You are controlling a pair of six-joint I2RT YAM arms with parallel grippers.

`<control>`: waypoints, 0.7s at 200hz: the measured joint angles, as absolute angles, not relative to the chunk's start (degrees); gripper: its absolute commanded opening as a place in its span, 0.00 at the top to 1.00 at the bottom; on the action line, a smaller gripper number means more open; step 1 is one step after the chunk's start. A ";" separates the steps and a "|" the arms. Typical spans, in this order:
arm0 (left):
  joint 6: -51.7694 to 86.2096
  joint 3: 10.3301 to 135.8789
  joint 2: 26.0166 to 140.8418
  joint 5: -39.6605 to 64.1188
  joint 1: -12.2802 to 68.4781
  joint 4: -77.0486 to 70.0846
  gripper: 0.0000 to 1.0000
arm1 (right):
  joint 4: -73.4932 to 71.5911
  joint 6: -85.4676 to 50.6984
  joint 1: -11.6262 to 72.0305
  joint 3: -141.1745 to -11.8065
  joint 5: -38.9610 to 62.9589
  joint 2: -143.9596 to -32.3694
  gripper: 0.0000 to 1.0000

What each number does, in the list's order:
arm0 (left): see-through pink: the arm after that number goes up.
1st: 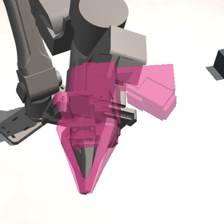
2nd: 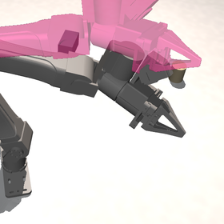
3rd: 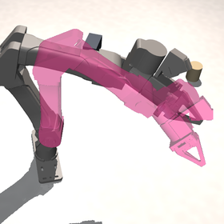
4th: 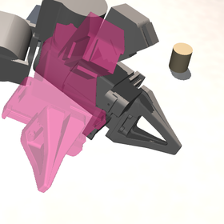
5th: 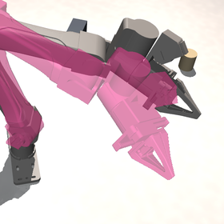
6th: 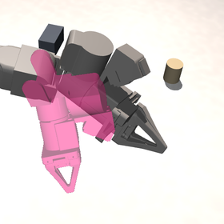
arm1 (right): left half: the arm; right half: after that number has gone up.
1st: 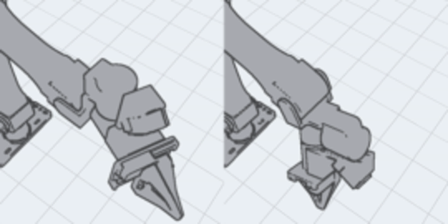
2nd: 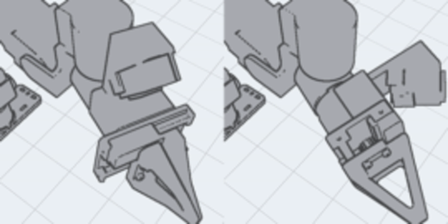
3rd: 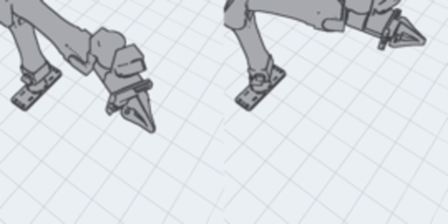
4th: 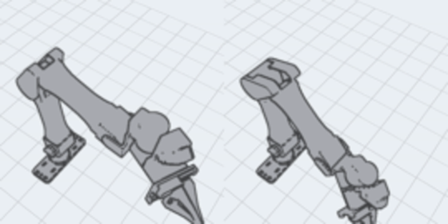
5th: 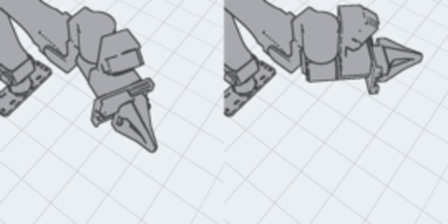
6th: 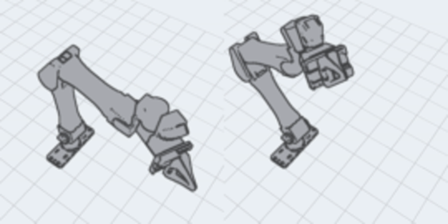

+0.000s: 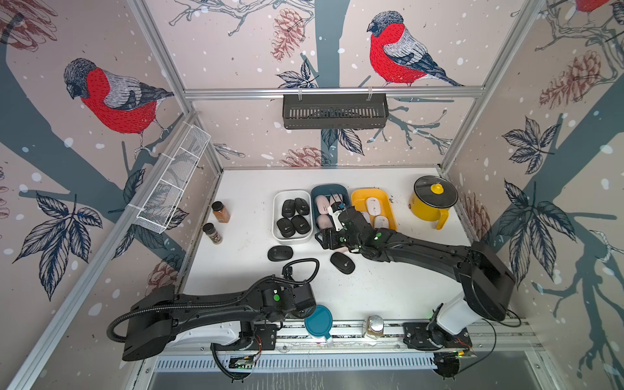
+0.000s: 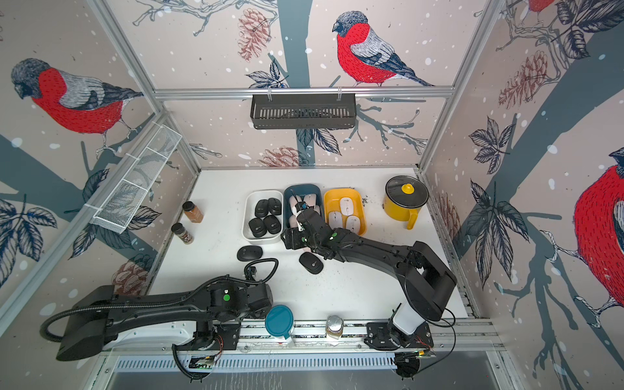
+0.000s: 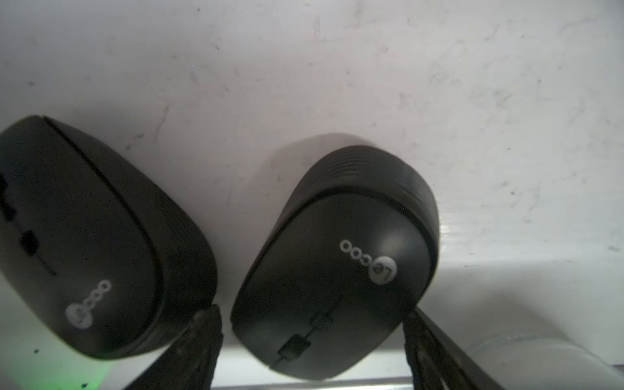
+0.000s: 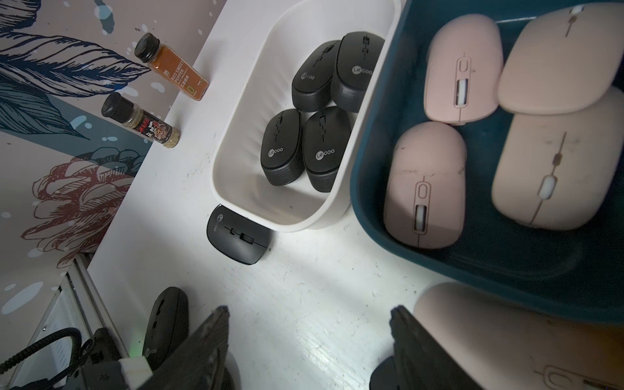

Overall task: Place the mice by color into the storage box
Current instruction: Adjust the mouse at the center of the board.

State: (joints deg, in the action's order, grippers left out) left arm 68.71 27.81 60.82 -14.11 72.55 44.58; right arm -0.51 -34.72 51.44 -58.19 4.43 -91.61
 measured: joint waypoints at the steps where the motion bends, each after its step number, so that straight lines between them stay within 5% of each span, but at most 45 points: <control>1: 68.71 27.86 60.90 -14.11 72.55 44.62 0.16 | -0.51 -34.72 51.46 -58.17 4.45 -91.64 0.24; 140: 70.00 26.39 56.47 -19.68 70.91 43.27 0.19 | -1.83 -35.99 51.70 -58.28 6.39 -92.33 0.24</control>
